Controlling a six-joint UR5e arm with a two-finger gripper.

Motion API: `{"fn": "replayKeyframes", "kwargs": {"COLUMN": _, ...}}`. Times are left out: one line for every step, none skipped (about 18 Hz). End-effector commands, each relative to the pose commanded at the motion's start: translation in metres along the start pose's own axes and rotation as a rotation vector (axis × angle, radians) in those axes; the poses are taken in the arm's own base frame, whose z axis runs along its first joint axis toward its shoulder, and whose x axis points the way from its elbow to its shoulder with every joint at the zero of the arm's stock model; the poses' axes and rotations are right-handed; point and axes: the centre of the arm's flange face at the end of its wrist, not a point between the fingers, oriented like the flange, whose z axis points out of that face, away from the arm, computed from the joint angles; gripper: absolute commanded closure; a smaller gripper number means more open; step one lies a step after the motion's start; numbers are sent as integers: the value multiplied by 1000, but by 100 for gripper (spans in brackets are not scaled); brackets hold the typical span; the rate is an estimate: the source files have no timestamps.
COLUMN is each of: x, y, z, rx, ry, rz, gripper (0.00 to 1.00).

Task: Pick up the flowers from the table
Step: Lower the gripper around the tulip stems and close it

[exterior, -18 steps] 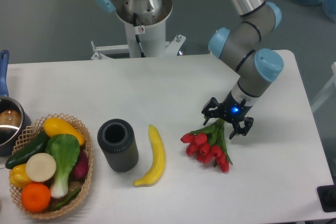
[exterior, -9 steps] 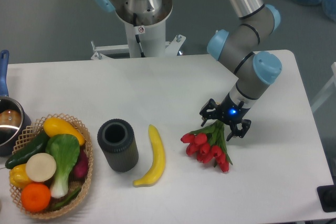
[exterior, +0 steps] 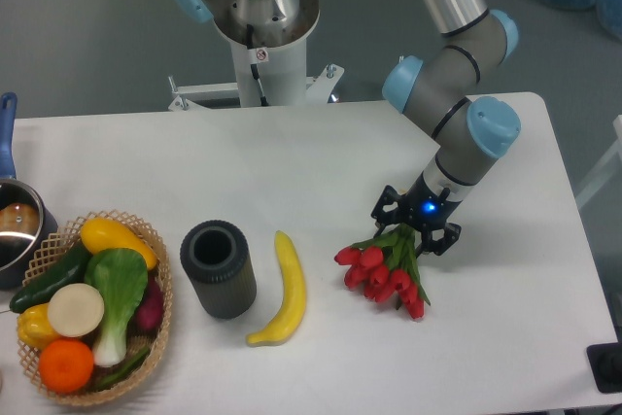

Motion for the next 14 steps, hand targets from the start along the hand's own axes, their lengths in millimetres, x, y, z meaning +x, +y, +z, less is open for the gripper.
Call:
{"fn": "replayKeyframes", "kwargs": {"x": 0, "y": 1, "z": 0, "rx": 0, "ry": -1, "rz": -1, "gripper": 32}}
{"fn": "replayKeyframes", "kwargs": {"x": 0, "y": 1, "z": 0, "rx": 0, "ry": -1, "rz": -1, "gripper": 34}}
{"fn": "replayKeyframes", "kwargs": {"x": 0, "y": 1, "z": 0, "rx": 0, "ry": -1, "rz": -1, "gripper": 34}}
{"fn": "replayKeyframes", "kwargs": {"x": 0, "y": 1, "z": 0, "rx": 0, "ry": -1, "rz": -1, "gripper": 38}}
{"fn": "replayKeyframes", "kwargs": {"x": 0, "y": 1, "z": 0, "rx": 2, "ry": 0, "rz": -1, "gripper": 42}}
{"fn": "replayKeyframes", "kwargs": {"x": -1, "y": 1, "z": -1, "rx": 5, "ry": 0, "rz": -4, "gripper": 43}}
{"fn": "replayKeyframes", "kwargs": {"x": 0, "y": 0, "z": -2, "rx": 11, "ry": 1, "rz": -2, "gripper": 46}}
{"fn": "replayKeyframes", "kwargs": {"x": 0, "y": 0, "z": -2, "rx": 14, "ry": 2, "rz": -2, "gripper": 47}}
{"fn": "replayKeyframes", "kwargs": {"x": 0, "y": 0, "z": -2, "rx": 14, "ry": 2, "rz": -4, "gripper": 49}}
{"fn": "replayKeyframes", "kwargs": {"x": 0, "y": 0, "z": -4, "rx": 15, "ry": -1, "rz": -4, "gripper": 51}}
{"fn": "replayKeyframes", "kwargs": {"x": 1, "y": -1, "z": -6, "rx": 18, "ry": -1, "rz": -4, "gripper": 52}}
{"fn": "replayKeyframes", "kwargs": {"x": 0, "y": 0, "z": -7, "rx": 21, "ry": 3, "rz": -8, "gripper": 53}}
{"fn": "replayKeyframes", "kwargs": {"x": 1, "y": 0, "z": -8, "rx": 21, "ry": 8, "rz": -10, "gripper": 53}}
{"fn": "replayKeyframes", "kwargs": {"x": 1, "y": 0, "z": -9, "rx": 21, "ry": 7, "rz": -12, "gripper": 53}}
